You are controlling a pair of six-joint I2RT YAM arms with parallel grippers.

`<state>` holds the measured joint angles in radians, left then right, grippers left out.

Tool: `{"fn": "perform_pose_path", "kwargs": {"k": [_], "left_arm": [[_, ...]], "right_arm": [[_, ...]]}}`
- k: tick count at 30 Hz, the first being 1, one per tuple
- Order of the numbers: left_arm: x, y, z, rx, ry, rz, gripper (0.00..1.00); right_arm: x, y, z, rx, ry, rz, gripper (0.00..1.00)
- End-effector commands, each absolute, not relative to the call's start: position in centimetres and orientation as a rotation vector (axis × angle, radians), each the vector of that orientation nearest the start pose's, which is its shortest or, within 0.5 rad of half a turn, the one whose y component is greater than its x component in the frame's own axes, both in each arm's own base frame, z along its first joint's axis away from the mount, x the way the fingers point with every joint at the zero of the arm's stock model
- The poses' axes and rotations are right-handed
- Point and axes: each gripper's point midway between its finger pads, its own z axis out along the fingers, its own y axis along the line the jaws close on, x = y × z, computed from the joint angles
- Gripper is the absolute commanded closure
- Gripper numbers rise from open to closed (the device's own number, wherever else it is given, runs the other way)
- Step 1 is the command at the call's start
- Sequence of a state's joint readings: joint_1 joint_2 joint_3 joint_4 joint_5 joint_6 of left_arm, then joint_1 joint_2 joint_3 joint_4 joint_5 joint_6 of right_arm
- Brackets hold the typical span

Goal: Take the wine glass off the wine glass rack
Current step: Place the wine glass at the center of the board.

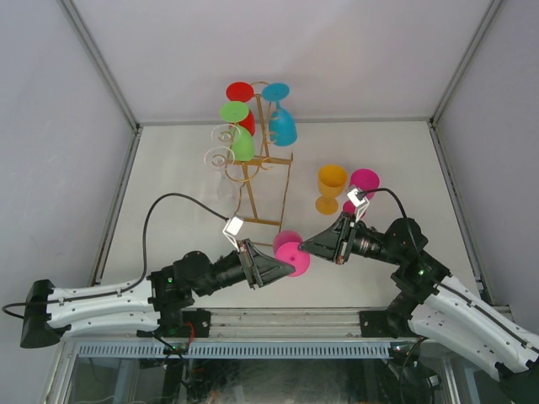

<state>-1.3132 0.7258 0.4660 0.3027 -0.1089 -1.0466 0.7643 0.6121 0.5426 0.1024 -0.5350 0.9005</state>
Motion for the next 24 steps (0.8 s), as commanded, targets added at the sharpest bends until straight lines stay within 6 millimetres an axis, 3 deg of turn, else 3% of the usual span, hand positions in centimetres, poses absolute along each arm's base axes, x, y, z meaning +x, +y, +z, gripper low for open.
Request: {"fn": "perform_pose_path", "kwargs": {"k": [1,6,9,11,14,20,24], "left_arm": [[6.7,-32.0,29.4,0.135,1.751,-1.778,0.97],[6.6,-32.1,29.3,0.139,1.753,-1.777,0.99],[6.6,-32.1,29.4,0.143,1.753,-1.777,1.00],[6.6,-32.2,29.3,0.147,1.754,-1.778,1.00],[6.5,-32.1,29.3,0.148,1.754,-1.779,0.99],[6.4,-32.3,28.9,0.156,1.768,-1.776,0.79],[6.2,-32.6,28.9,0.175,1.775,-1.783,0.77]], "right_arm": [[10.1,26.7,29.6,-0.437,1.746,1.672,0.99],[10.0,26.7,29.4,-0.444,1.755,1.674,0.85],[10.0,26.8,29.3,-0.447,1.758,1.674,0.83],[10.1,26.8,29.3,-0.447,1.760,1.676,0.85],[10.2,26.8,29.3,-0.437,1.758,1.673,1.00],[9.9,26.8,30.2,-0.451,1.715,1.691,1.00],[9.7,26.8,30.5,-0.468,1.697,1.697,1.00]]}}
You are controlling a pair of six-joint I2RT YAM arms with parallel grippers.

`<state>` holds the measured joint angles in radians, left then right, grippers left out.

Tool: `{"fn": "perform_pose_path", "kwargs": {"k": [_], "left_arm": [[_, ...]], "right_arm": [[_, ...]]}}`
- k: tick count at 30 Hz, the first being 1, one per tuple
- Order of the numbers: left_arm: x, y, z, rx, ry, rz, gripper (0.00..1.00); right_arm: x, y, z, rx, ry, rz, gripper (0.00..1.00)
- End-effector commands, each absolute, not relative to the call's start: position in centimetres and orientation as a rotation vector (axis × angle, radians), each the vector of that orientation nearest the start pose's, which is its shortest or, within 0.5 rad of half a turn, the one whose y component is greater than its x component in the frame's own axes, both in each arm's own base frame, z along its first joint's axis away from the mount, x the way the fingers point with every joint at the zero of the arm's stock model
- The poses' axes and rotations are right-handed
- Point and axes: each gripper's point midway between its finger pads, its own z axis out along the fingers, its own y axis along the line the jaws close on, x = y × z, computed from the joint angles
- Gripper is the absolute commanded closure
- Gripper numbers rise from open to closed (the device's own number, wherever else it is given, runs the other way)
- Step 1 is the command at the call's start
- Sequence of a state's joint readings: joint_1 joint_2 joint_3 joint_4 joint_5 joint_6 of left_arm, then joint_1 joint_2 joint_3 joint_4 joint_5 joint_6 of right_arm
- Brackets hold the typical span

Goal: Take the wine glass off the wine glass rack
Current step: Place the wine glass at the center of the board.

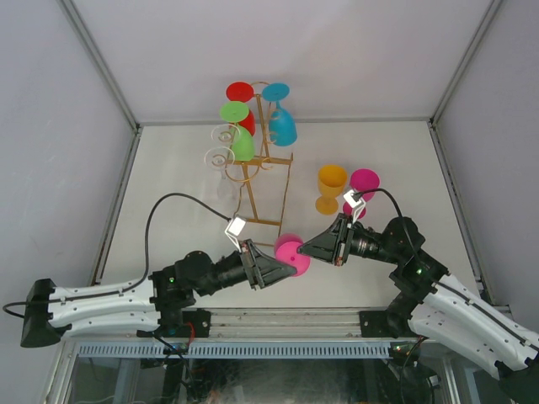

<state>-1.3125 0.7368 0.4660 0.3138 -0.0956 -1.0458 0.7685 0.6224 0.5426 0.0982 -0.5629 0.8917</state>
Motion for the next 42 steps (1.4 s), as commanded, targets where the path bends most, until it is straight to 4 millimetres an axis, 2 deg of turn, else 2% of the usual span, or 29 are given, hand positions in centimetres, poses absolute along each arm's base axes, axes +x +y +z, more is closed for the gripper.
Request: {"fn": "perform_pose_path", "kwargs": {"k": [1,15,24,25,27,30,32,35,37,40,42], "left_arm": [[6.2,-32.7,28.9,0.176,1.777,-1.783,0.77],[6.4,-32.6,29.0,0.169,1.769,-1.778,0.79],[6.6,-32.5,28.8,0.164,1.766,-1.766,0.98],[6.7,-32.5,28.7,0.168,1.766,-1.759,1.00],[6.9,-32.4,28.4,0.179,1.760,-1.736,1.00],[7.0,-32.2,27.6,0.251,1.741,-1.668,1.00],[7.1,-31.9,26.4,0.336,1.745,-1.578,1.00],[6.9,-31.3,24.8,0.536,1.715,-1.436,1.00],[6.6,-30.9,23.6,0.682,1.697,-1.343,1.00],[6.0,-30.1,22.1,0.904,1.660,-1.213,1.00],[5.4,-29.8,21.7,1.023,1.611,-1.166,1.00]], "right_arm": [[9.6,26.8,30.5,-0.470,1.693,1.698,1.00],[8.6,27.0,30.5,-0.537,1.682,1.720,1.00],[8.8,27.0,30.3,-0.528,1.687,1.704,1.00],[8.8,26.9,30.4,-0.524,1.685,1.700,0.98],[9.0,26.7,30.6,-0.515,1.677,1.683,0.88],[9.1,26.3,31.3,-0.527,1.675,1.631,0.63],[9.9,25.5,31.4,-0.514,1.716,1.529,0.49],[12.0,23.6,30.3,-0.427,1.846,1.310,0.40],[13.4,22.1,30.0,-0.367,1.896,1.187,0.39],[15.7,19.3,29.8,-0.201,1.955,1.038,0.33],[16.5,18.0,29.1,-0.111,1.995,1.001,0.30]]}}
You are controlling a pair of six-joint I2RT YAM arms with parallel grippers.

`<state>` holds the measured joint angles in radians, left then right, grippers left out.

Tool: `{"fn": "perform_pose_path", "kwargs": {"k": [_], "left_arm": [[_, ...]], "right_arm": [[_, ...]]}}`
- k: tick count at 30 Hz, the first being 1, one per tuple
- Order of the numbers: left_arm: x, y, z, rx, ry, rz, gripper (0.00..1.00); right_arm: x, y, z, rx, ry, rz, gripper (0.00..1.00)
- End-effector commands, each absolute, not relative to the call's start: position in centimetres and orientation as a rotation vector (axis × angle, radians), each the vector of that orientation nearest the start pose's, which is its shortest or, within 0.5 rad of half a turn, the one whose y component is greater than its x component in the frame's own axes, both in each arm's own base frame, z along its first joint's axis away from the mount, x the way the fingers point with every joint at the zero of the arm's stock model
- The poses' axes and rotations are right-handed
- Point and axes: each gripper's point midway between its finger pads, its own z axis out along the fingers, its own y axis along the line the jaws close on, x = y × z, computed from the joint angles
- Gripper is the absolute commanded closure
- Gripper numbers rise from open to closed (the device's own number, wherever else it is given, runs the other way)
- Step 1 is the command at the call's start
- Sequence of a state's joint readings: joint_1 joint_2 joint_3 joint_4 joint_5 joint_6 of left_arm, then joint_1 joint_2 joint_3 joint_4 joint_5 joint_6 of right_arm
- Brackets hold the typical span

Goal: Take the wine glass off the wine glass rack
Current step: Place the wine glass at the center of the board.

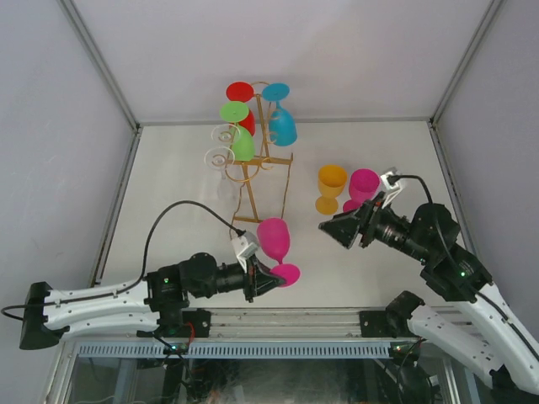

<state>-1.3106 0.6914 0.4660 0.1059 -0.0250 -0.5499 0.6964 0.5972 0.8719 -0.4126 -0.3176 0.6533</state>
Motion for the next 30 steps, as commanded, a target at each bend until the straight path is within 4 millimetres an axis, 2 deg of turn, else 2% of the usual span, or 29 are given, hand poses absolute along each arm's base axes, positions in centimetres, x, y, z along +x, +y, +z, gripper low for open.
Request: {"fn": "perform_pose_path", "kwargs": {"k": [1,8,11,13,19,23,26,30], "left_arm": [[5.1,-29.7,21.6,1.059,1.595,-1.158,1.00],[1.8,-29.6,19.6,1.373,1.448,-1.141,1.00],[-0.8,-29.2,18.4,1.572,1.349,-1.165,1.00],[-2.3,-29.0,18.3,1.646,1.282,-1.212,1.00],[-3.1,-28.7,19.2,1.661,1.199,-1.237,1.00],[-5.4,-28.5,21.9,1.689,1.042,-1.372,1.00],[-5.1,-28.4,22.2,1.693,1.038,-1.349,1.00],[-3.8,-28.5,22.2,1.659,1.060,-1.270,1.00]], "right_arm": [[16.8,17.5,28.9,-0.074,2.008,1.000,0.26],[16.5,17.5,28.1,-0.027,2.086,1.146,0.18],[16.5,17.6,27.9,-0.017,2.105,1.177,0.17],[16.3,18.0,27.9,-0.028,2.115,1.212,0.17],[15.1,20.1,26.9,-0.097,2.193,1.429,0.17],[14.7,21.0,25.9,-0.112,2.249,1.527,0.20],[14.0,21.8,26.0,-0.166,2.250,1.593,0.20],[12.9,22.8,25.5,-0.247,2.283,1.637,0.20]]}}
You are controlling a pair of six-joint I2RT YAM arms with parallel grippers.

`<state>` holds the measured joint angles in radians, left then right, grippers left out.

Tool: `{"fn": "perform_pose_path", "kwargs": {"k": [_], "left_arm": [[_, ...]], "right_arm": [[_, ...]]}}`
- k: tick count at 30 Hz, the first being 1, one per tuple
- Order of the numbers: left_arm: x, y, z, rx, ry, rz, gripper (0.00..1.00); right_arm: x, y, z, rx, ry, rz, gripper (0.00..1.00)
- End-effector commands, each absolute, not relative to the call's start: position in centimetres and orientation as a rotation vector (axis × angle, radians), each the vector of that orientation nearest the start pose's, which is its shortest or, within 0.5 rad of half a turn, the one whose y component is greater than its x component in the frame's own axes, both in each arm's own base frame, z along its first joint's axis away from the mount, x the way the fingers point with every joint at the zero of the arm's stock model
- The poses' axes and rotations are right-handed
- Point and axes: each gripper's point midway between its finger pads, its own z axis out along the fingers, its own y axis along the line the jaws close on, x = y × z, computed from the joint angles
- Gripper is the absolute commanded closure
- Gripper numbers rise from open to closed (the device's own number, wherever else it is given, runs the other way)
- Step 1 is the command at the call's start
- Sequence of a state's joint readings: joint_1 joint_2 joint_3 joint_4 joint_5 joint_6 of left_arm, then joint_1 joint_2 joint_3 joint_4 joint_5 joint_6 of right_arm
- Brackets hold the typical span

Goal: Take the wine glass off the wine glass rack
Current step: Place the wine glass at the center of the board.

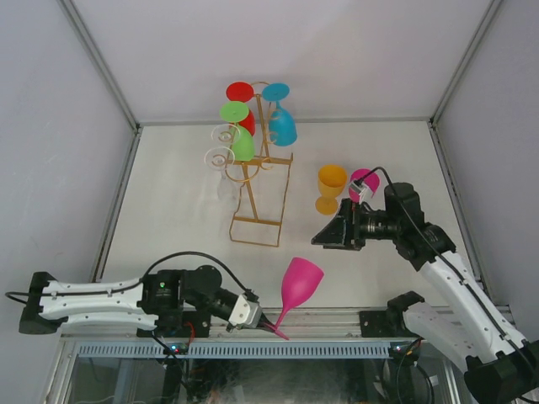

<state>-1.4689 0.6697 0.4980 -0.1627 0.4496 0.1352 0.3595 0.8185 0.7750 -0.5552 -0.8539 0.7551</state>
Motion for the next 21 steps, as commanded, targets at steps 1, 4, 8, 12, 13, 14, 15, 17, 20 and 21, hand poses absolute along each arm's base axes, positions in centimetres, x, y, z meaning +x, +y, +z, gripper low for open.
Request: {"fn": "perform_pose_path", "kwargs": {"k": [1,4,8,12,13,14,15,17,20,21], "left_arm": [[-3.7,-28.6,22.2,1.653,1.061,-1.261,1.00],[-3.4,-28.5,22.2,1.650,1.068,-1.245,1.00],[-3.5,-28.3,21.5,1.688,1.097,-1.229,1.00],[-3.0,-28.0,21.1,1.710,1.121,-1.186,1.00],[-2.8,-27.9,21.0,1.712,1.127,-1.171,1.00],[-2.7,-27.8,21.0,1.709,1.129,-1.158,1.00],[-2.5,-27.7,21.1,1.705,1.130,-1.147,1.00],[-2.3,-27.5,21.1,1.700,1.120,-1.131,1.00],[-2.2,-27.3,21.1,1.694,1.105,-1.123,1.00],[-2.2,-27.3,21.3,1.692,1.096,-1.126,1.00]], "right_arm": [[12.3,23.2,25.5,-0.274,2.294,1.670,0.20],[10.7,24.1,26.0,-0.373,2.295,1.775,0.22],[9.3,25.0,26.2,-0.481,2.283,1.822,0.29],[8.8,25.4,26.1,-0.516,2.289,1.836,0.39],[8.9,25.5,25.9,-0.511,2.292,1.833,0.41],[8.9,25.5,25.9,-0.512,2.292,1.835,0.42],[8.8,25.6,25.9,-0.517,2.292,1.840,0.43],[8.7,25.8,26.0,-0.539,2.287,1.854,0.43],[8.1,26.1,26.1,-0.579,2.282,1.878,0.44],[8.0,26.1,26.1,-0.588,2.284,1.885,0.44]]}}
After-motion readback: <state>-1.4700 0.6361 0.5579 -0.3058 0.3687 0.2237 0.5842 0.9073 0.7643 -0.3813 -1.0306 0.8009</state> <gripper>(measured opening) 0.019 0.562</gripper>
